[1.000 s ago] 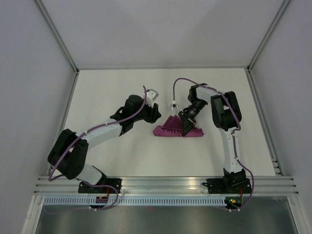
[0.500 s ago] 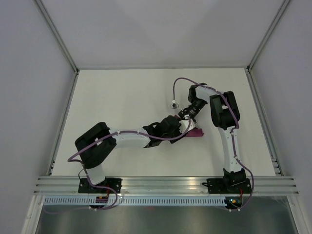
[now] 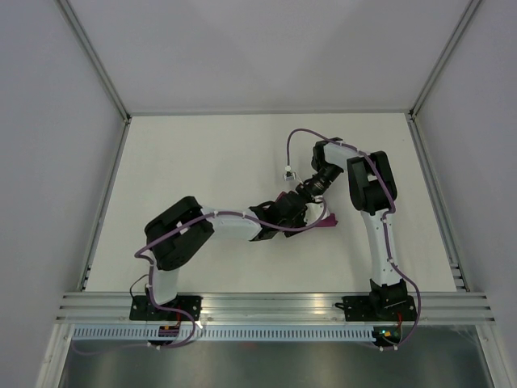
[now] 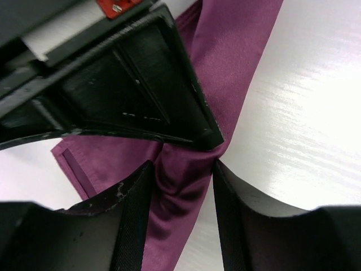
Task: Fold the napkin, place the utensils inside, and roll it up
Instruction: Roll the napkin at the center of the board.
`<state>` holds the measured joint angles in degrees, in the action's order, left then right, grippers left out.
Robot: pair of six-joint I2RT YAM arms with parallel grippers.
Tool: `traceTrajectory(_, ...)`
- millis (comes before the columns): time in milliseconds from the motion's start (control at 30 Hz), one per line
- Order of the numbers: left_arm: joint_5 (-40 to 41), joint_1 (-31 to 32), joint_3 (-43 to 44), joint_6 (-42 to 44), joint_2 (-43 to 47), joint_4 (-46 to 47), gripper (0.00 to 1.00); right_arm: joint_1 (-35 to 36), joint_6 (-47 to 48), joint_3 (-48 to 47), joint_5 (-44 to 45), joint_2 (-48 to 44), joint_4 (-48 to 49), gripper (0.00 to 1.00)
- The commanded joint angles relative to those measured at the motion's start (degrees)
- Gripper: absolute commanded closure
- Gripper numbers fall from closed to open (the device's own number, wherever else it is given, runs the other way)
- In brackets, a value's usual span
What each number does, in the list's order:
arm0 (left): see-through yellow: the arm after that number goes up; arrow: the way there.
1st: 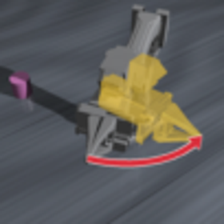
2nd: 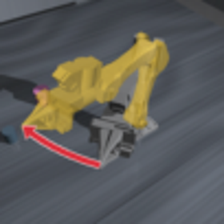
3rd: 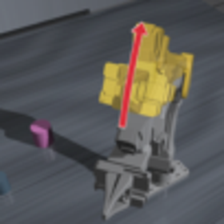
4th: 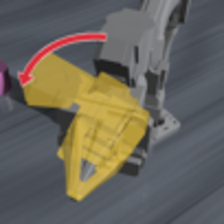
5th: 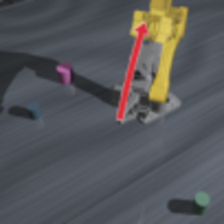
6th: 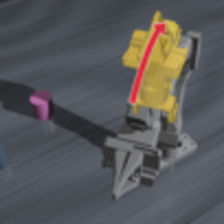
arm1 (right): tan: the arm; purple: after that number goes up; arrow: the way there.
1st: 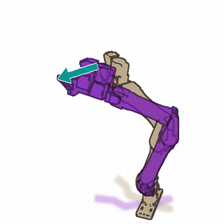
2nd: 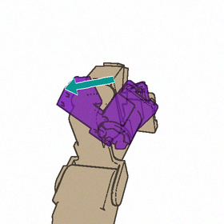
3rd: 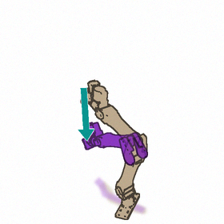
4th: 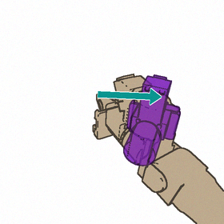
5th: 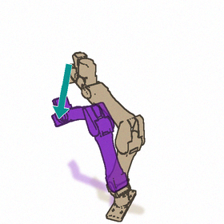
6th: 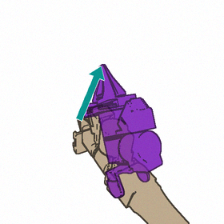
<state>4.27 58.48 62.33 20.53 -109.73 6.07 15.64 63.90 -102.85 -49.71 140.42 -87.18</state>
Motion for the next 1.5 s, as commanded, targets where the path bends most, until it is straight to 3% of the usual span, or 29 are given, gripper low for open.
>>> traceTrajectory(0,-1.37,-0.29,2.1,3.28,-1.89,-0.62,0.5,-0.35,3.86,0.28,8.76,3.98,3.86,0.92)
traceTrajectory(167,-5.57,-1.7,2.1,2.58,-3.47,-1.14,0.57,-0.35,3.86,0.19,8.67,3.98,3.77,0.91)
traceTrajectory(300,-9.19,-2.58,2.27,2.32,-4.61,-2.63,0.82,-0.26,3.78,0.19,8.58,3.98,3.86,0.9)
traceTrajectory(433,-14.63,-3.54,3.59,2.23,-6.54,-5.71,0.97,-0.34,3.69,0.45,8.49,3.72,3.94,0.8)
traceTrajectory(600,-20.61,-5.3,5.61,1.7,-8.39,-10.98,0.98,-0.43,2.46,1.51,7.18,0.75,5.17,0.58)
traceTrajectory(800,-27.12,-6.97,8.95,1.09,-11.03,-16.6,0.98,-1.75,-0.97,3.09,5.42,-6.81,8.16,0.44)
traceTrajectory(1267,-46.45,-14.79,19.14,-4.1,-16.39,-28.46,0.98,-11.59,-9.85,11.08,1.29,-25.08,22.13,0.42)
traceTrajectory(1467,-53.92,-18.4,25.21,-5.59,-21.31,-34.8,0.98,-12.21,-9.84,29.08,4.18,-39.83,39.16,0.39)
